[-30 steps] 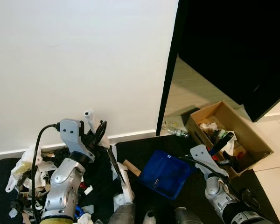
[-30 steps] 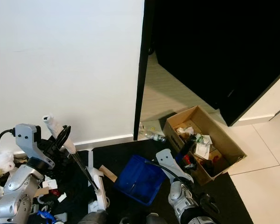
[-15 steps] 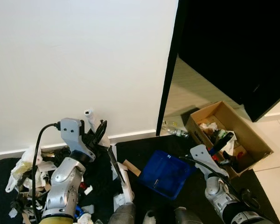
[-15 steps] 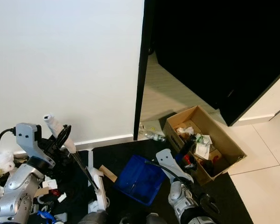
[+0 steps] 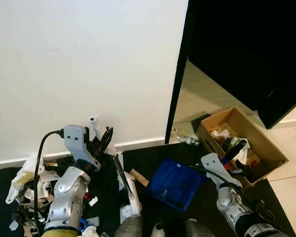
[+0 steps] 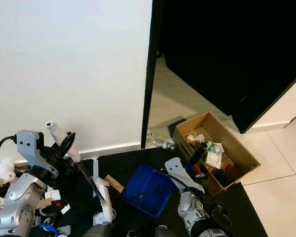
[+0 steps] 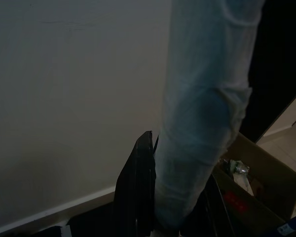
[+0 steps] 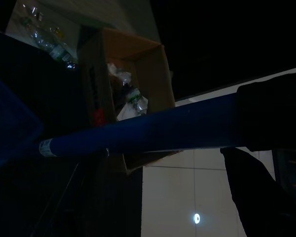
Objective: Sweep floor
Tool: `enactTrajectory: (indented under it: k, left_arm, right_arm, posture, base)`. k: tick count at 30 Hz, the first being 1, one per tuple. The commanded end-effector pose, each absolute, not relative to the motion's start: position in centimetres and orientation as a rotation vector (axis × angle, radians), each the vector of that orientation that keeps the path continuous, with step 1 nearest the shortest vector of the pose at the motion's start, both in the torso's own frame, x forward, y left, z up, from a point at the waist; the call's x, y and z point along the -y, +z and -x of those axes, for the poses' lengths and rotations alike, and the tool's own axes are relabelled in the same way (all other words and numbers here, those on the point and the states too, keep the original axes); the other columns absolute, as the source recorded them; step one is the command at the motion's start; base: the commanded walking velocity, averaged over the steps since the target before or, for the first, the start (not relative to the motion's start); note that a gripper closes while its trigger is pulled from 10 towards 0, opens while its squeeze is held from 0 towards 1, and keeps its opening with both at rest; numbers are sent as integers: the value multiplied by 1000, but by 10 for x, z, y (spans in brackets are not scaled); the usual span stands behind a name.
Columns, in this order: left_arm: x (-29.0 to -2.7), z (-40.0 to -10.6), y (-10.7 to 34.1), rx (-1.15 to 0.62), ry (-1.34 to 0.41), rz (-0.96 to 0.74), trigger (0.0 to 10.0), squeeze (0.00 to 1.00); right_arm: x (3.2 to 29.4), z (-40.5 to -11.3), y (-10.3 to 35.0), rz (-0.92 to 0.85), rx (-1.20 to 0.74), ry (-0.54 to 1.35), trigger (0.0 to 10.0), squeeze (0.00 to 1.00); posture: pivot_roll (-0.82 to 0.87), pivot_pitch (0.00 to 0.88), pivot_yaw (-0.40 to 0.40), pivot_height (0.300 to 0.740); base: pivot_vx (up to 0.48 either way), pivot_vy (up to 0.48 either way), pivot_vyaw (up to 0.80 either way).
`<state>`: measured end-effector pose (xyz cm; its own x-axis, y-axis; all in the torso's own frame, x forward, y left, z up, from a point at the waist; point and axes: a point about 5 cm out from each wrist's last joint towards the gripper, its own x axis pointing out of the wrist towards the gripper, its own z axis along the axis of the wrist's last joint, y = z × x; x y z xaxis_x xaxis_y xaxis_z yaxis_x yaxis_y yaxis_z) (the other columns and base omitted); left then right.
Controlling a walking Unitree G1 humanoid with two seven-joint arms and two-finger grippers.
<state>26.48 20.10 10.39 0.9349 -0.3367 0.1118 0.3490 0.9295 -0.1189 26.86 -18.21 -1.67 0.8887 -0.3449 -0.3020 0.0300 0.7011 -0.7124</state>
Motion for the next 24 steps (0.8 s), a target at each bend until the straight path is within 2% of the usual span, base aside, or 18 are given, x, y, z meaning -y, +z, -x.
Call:
enactTrajectory:
  k: [1,24]
  left_arm:
    - [-197,-266,107,114,-363,151,10000,12]
    - [-196,-265,105,114,-355,153,10000,8]
  right_arm:
    - [184,-265,-20,768,-464,-215,10000,0]
    - [186,-262,-22,769,-464,-217,10000,0]
  posture:
    - [230,143,-18,740]
    - [225,129,-28,740]
  base:
    - [0,0,0]
    - [0,0,0]
